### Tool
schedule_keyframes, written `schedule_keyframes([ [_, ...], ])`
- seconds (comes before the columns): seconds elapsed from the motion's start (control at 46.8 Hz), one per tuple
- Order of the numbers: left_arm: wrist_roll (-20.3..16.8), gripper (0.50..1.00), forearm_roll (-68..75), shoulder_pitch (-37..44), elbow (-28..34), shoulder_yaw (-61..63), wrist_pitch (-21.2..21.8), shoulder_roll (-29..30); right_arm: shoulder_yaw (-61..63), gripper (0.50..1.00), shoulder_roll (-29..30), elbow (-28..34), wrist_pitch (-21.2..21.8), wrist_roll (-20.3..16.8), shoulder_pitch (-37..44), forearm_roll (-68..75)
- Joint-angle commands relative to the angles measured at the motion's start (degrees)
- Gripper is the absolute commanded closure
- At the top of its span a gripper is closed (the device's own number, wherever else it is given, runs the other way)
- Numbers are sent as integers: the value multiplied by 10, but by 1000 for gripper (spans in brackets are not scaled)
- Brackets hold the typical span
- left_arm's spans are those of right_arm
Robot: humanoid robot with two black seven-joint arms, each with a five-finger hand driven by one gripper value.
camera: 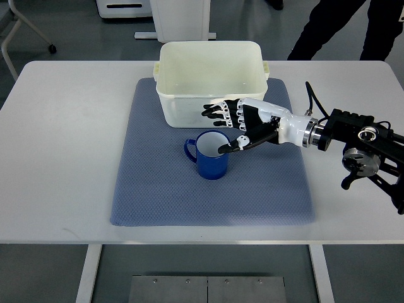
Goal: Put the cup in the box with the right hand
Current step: 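Lower the right hand beside the blue mug's body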
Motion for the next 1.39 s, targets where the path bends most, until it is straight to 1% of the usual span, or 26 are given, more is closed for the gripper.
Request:
schedule_keyframes([
  [0.0,0,500,0,0,0,0,0,0,0,515,6,-9,-1,0,-2,0],
  [0.128,0,500,0,0,0,0,0,0,-1,515,19,-24,-12,0,-10,0],
  [0.299,0,500,0,0,0,0,0,0,-2,515,24,-28,-20,0,-22,-1],
  [1.368,0,500,0,0,0,-1,0,0,-3,515,27,-37,-22,0,-24,-1],
])
